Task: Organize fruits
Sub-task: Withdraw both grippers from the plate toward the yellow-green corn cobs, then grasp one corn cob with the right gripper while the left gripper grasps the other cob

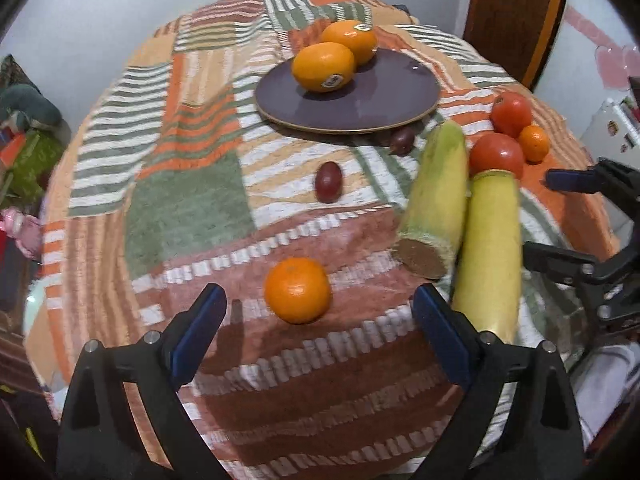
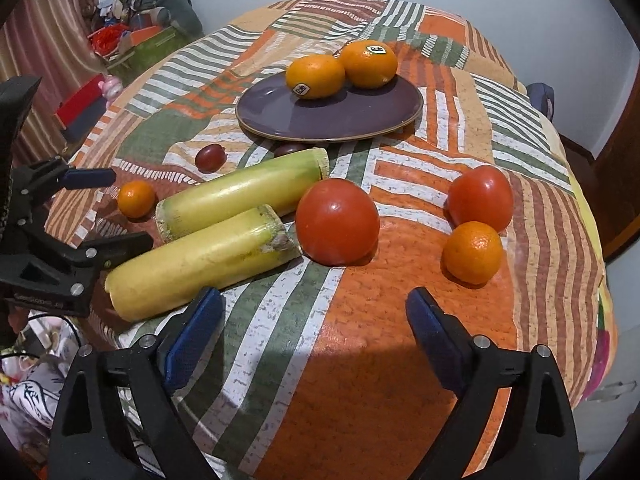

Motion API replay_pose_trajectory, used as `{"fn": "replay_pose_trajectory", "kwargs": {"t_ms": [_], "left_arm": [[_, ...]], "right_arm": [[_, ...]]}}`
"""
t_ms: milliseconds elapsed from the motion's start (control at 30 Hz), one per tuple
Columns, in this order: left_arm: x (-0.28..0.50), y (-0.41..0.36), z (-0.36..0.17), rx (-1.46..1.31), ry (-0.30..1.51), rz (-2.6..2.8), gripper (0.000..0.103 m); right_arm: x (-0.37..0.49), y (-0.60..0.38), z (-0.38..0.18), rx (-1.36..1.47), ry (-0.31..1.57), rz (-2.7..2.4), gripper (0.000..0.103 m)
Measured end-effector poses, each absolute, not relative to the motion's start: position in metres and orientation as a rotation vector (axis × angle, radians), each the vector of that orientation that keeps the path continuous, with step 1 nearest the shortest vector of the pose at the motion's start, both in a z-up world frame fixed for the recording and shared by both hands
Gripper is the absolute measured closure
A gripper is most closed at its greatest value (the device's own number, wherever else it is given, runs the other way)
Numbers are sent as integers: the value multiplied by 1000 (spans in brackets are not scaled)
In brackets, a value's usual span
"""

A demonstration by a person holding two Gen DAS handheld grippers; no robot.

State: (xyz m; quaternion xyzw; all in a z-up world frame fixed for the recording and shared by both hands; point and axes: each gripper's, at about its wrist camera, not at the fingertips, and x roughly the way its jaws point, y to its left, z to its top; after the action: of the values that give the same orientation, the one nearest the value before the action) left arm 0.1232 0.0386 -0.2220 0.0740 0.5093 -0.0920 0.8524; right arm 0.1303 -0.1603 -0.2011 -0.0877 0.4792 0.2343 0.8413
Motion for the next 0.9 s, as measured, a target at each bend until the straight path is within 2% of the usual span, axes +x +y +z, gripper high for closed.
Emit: {"fn": "replay_pose_trajectory", "kwargs": {"t_ms": [300, 767, 900], "left_arm": [[129, 34, -224, 19, 1105, -247, 7], [136, 19, -230, 266, 1101, -265, 7], [138, 23, -232, 243, 1116, -280, 7]], "right_arm": [[136, -169, -200, -152, 1011, 458, 10], [140, -178, -201, -139, 1020, 450, 10], [138, -170, -203, -172, 1018, 475, 10]]}}
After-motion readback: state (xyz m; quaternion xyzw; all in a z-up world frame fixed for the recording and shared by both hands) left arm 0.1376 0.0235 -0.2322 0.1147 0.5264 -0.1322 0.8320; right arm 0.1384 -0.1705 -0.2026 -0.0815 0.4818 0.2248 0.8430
